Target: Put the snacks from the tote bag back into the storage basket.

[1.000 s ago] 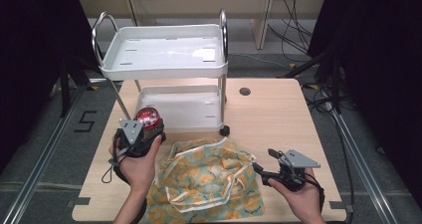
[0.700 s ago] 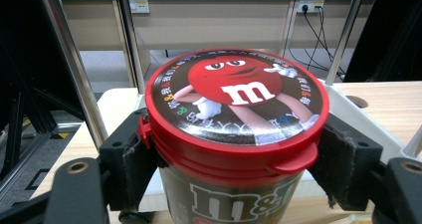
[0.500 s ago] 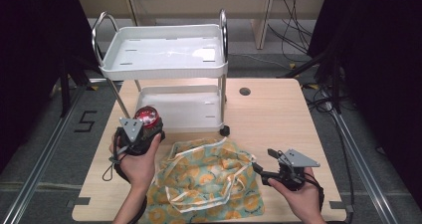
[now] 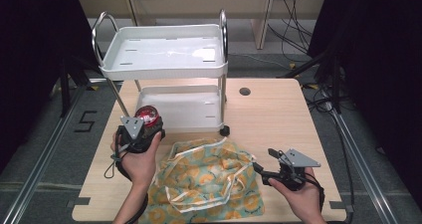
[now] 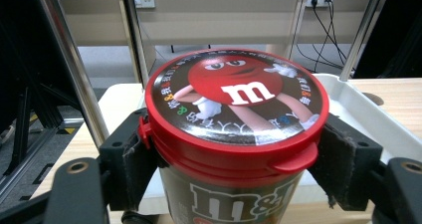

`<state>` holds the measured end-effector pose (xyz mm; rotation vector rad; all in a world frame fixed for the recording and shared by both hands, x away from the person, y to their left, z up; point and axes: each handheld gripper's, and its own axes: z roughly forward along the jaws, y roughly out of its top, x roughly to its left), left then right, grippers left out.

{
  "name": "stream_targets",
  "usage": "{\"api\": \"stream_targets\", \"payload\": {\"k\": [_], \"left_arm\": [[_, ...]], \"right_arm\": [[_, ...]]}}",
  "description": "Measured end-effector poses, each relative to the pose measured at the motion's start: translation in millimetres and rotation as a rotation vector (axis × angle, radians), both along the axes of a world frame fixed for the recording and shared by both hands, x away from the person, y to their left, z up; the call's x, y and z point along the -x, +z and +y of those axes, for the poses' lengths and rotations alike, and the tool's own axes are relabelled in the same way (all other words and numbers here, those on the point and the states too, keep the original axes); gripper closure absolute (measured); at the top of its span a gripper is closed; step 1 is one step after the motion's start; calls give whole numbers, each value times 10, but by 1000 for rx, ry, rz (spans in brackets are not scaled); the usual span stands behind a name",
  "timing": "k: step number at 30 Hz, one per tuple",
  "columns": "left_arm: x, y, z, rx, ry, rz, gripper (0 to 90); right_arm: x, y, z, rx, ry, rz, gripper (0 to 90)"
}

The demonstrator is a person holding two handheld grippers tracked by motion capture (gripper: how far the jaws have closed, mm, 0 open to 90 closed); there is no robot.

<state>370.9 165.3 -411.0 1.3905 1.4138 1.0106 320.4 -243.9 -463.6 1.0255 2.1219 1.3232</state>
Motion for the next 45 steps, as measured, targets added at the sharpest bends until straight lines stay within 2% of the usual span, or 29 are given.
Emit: {"api": "stream_targets", "payload": {"k": [5, 14, 15, 16, 19, 20, 26, 28, 30, 32, 34, 45], "left_arm": [[-6, 14, 13, -1, 7, -8, 254], [-61, -22, -10, -14, 9, -4, 254], [-66, -25, -13, -8, 9, -6, 254], [-72, -28, -11, -4, 5, -8, 254], [-92, -39, -10, -4, 11, -9, 254], [-97, -42, -6, -6, 12, -7, 254], [-127, -55, 1, -10, 17, -10, 254], [-139, -65, -1, 6, 21, -11, 255], [-146, -73, 7, 4, 25, -9, 255], [-154, -76, 19, 0, 27, -10, 254], [-163, -79, 26, 10, 26, -11, 254], [-206, -106, 15, -12, 29, -15, 255]], "right_arm": [[11, 4, -1, 0, -3, 10, 265], [11, 0, -9, 8, -9, -1, 266], [23, 6, -6, -1, -17, 12, 267], [2, 3, -18, 7, -10, -17, 266], [12, 4, -16, 8, -15, 9, 266], [0, -3, -14, 9, 1, 4, 266], [6, -5, -1, 1, -10, 8, 266], [0, -11, -1, 0, -7, 3, 266], [10, -4, 1, -2, -9, 8, 266], [4, -1, -12, 15, -11, -10, 266], [7, -1, -6, 0, -5, 12, 266], [7, 4, -15, 3, -11, 6, 266]]}}
